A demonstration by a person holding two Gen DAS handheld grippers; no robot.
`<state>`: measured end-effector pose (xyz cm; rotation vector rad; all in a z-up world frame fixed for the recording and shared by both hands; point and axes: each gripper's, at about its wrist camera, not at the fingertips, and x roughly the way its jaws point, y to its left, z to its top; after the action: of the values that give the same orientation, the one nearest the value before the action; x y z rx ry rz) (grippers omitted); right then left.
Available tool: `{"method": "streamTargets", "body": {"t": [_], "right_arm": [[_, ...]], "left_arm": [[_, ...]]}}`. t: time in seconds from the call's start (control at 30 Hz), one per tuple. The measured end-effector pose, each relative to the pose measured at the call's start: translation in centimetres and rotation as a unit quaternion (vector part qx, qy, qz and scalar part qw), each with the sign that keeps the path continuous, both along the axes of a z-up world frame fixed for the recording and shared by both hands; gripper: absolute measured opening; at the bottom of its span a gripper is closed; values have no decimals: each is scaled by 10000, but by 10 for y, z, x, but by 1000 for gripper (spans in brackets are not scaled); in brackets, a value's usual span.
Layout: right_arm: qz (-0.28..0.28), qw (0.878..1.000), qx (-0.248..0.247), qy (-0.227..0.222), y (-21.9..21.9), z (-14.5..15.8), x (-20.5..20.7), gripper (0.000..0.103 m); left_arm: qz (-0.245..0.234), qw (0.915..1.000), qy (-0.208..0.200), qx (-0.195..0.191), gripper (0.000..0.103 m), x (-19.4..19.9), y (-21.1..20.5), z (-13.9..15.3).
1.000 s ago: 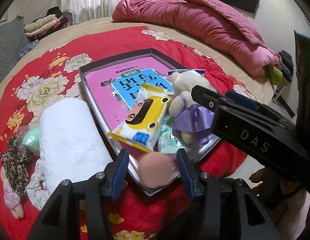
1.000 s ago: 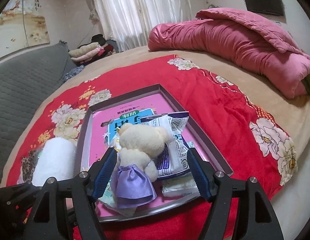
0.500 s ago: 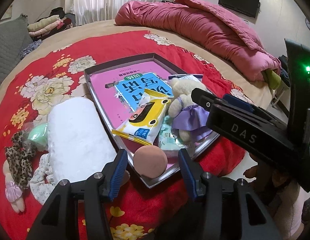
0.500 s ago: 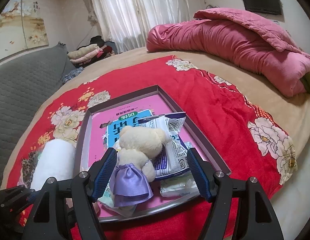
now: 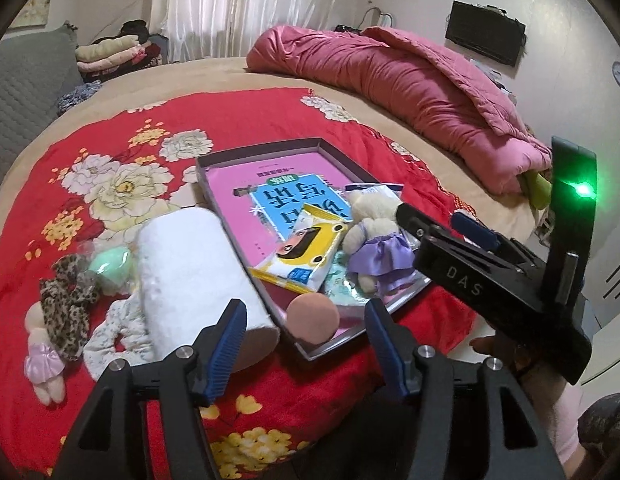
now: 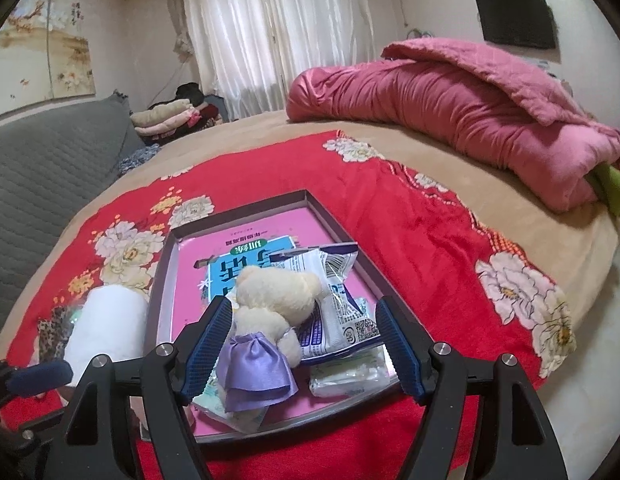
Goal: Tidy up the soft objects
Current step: 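Withdraw both tools from the tray toward the remaining soft toys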
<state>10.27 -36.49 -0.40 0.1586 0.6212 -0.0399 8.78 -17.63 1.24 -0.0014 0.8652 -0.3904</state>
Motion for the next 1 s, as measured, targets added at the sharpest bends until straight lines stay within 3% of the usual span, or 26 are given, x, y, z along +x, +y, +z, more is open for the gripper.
{"method": "streamTargets", "body": {"t": [0.43, 1.0], "right_arm": [[224, 9989, -395, -91, 30, 13, -20, 76], [1294, 9877, -859, -160, 123, 31, -46, 76]], "left_arm": [[506, 9983, -62, -271, 61, -21, 59, 4], [1477, 9877, -146, -481, 61, -25, 157, 3]]}}
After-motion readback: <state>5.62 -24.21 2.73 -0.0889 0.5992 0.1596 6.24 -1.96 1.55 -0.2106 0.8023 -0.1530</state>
